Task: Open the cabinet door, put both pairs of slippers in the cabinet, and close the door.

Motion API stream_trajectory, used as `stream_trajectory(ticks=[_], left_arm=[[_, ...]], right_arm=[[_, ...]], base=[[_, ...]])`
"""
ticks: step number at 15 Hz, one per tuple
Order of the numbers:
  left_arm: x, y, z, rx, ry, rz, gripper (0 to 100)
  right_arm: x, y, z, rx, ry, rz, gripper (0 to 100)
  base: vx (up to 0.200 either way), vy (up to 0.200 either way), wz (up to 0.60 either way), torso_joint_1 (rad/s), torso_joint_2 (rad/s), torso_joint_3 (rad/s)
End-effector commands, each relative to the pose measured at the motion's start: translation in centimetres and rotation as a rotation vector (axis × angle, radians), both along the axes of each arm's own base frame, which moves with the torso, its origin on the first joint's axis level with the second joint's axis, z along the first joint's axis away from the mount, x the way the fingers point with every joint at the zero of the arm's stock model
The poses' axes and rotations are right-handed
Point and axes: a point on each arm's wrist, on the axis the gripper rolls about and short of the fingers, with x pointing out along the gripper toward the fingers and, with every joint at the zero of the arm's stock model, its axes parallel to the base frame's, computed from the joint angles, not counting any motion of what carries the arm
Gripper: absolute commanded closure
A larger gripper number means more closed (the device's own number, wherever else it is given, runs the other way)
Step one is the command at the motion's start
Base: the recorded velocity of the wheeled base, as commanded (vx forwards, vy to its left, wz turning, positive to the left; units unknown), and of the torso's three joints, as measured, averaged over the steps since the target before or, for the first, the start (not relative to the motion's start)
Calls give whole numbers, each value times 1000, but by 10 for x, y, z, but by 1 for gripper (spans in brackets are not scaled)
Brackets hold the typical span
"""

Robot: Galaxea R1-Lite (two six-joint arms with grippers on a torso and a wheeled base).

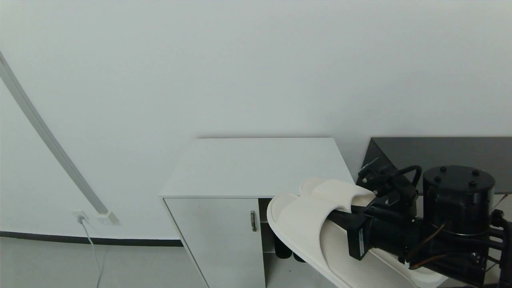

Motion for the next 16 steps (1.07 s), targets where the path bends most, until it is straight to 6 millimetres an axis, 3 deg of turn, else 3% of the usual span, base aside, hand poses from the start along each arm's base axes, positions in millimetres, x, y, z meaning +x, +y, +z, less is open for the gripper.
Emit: stream_trajectory(ticks=[1,16], left_arm=[[0,0,0,0,1,0,100],[0,0,0,0,1,2,100]], right_arm=[[0,0,-1,-3,4,3,100],[-1,0,-5,-2,1,8,100]], base=[[0,0,0,0,0,0],[0,0,0,-4,5,5]])
